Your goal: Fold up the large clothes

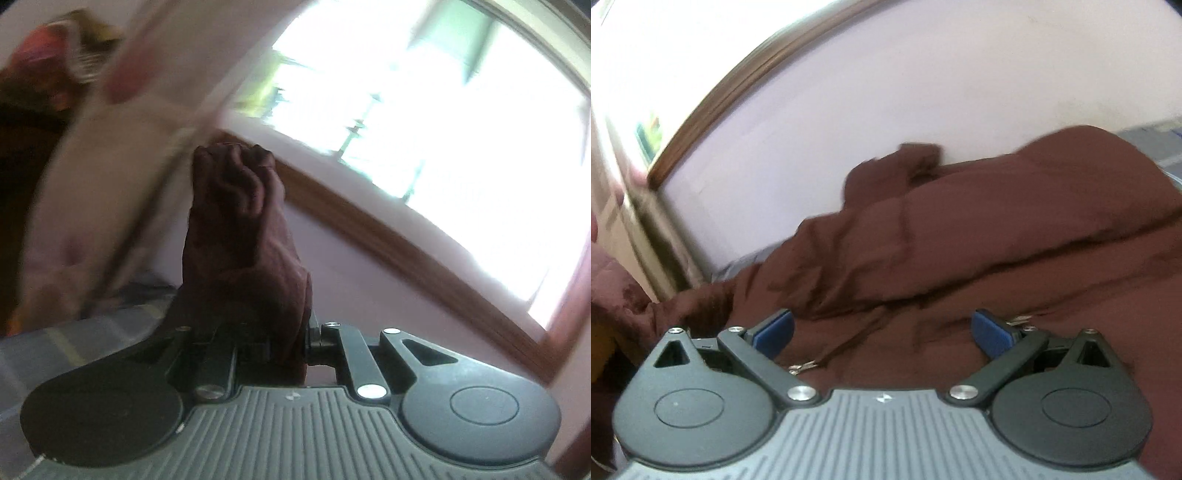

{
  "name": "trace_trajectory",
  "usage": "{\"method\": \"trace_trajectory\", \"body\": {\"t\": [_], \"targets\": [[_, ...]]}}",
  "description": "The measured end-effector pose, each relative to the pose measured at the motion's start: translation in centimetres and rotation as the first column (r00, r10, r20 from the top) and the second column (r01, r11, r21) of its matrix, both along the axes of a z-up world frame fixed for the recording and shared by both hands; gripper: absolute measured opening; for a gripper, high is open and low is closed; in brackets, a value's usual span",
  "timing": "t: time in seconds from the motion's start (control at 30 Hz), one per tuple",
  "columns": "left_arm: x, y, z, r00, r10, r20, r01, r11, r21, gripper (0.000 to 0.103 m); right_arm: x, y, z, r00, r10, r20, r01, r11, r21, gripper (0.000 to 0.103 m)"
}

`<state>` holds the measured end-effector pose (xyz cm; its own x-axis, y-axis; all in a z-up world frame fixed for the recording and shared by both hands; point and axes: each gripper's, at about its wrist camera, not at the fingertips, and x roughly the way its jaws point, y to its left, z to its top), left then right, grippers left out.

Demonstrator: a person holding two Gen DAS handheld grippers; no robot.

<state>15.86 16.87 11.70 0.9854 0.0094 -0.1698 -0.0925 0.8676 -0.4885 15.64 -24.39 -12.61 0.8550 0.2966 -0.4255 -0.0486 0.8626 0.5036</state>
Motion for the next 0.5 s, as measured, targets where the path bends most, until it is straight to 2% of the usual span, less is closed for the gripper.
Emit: {"method": "trace_trajectory", "body": {"t": [0.1, 0.23, 0.37, 0.5], "targets": [[1.9, -5.1, 0.9, 0.996, -0.093, 0.014, 0.093, 0.995, 0.021, 0.014, -1.6, -3.1, 0.5, 0.999, -0.044, 0.018, 0.043, 0.998, 0.05, 0.103], [4.4, -11.7, 1.0, 0.978, -0.209, 0.019, 0.207, 0.977, 0.055, 0.014, -3.4, -6.4, 1.2, 0.994, -0.091, 0.053, 0.088, 0.994, 0.057, 0.103], [6.7, -17.8, -0.5, 0.941, -0.338, -0.004, 0.337, 0.94, 0.054, 0.014, -4.4, -9.2, 1.1, 0.99, -0.129, 0.06, 0.125, 0.99, 0.069, 0.103], [9.4, -23.4, -3.8, 0.898, -0.429, -0.094, 0.434, 0.9, 0.037, 0.014, -5.0, -11.7, 0.5, 0.987, -0.153, 0.054, 0.146, 0.983, 0.109, 0.103]]}}
